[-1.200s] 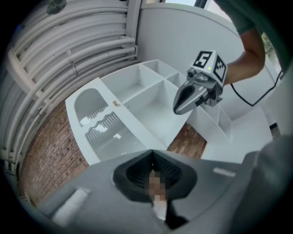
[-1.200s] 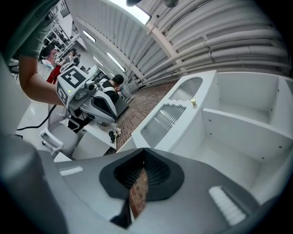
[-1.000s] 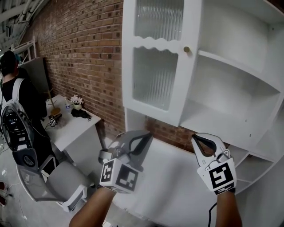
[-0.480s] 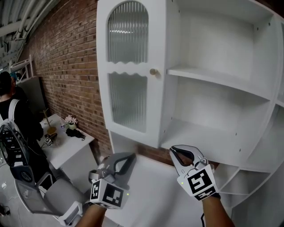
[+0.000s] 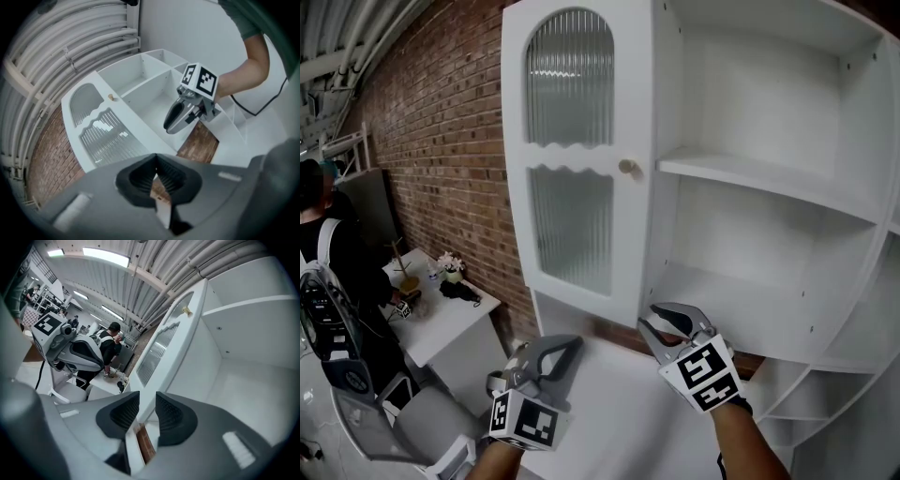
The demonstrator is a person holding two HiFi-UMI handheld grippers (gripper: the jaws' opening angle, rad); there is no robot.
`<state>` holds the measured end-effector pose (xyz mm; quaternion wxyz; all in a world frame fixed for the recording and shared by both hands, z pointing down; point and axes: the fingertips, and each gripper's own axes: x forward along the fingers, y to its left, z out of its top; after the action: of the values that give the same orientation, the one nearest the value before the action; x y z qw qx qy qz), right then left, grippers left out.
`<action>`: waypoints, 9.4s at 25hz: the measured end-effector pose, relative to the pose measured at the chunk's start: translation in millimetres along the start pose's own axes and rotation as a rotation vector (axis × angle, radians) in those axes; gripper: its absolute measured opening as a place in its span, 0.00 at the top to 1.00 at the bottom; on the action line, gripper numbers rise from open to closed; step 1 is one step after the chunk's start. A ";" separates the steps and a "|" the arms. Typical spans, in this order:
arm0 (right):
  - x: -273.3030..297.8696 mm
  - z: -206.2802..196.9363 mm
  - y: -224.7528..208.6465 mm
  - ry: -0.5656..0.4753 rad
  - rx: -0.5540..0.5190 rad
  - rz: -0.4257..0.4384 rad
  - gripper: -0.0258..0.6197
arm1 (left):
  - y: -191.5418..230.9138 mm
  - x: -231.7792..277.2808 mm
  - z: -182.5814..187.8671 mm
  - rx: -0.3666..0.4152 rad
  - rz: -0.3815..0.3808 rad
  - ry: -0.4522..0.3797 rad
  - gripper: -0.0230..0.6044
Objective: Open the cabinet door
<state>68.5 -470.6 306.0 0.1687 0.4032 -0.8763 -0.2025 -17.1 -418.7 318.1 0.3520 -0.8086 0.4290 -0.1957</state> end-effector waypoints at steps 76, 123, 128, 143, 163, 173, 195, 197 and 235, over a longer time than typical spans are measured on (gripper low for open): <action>44.5 -24.3 0.2 0.148 0.071 -0.124 0.72 | 40.0 -33.5 -37.3 -0.139 -0.079 -0.045 0.95; 24.2 43.8 144.5 -0.022 -0.051 0.079 0.87 | 42.9 -73.4 -4.4 -0.118 -0.033 -0.083 0.94; 22.1 2.2 32.7 0.100 0.053 -0.142 0.78 | 56.7 -76.4 -26.7 -0.162 -0.010 -0.051 0.94; 56.7 -40.9 1.1 0.167 0.164 -0.097 0.69 | 36.7 -35.1 -24.5 -0.153 -0.095 -0.068 0.94; 24.6 7.6 99.2 0.072 -0.015 0.052 0.74 | 15.4 -12.9 10.5 -0.178 -0.133 -0.136 0.91; 22.9 22.1 128.9 0.032 -0.060 0.111 0.71 | 11.8 -12.6 20.8 -0.253 -0.101 -0.148 0.66; 23.0 43.1 173.8 -0.018 -0.172 0.239 0.67 | 33.8 -47.7 20.4 -0.237 0.176 -0.167 0.69; 22.8 48.5 181.9 -0.038 -0.173 0.262 0.67 | 39.5 -56.8 19.6 -0.263 0.189 -0.189 0.68; 1.8 46.1 165.1 -0.088 -0.117 0.290 0.82 | 57.3 -122.8 -19.2 -0.086 0.227 0.051 0.96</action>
<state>-59.2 -364.0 347.6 0.1807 0.2527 -0.9185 -0.2445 -129.1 -346.3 287.1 0.3261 -0.7639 0.5345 -0.1566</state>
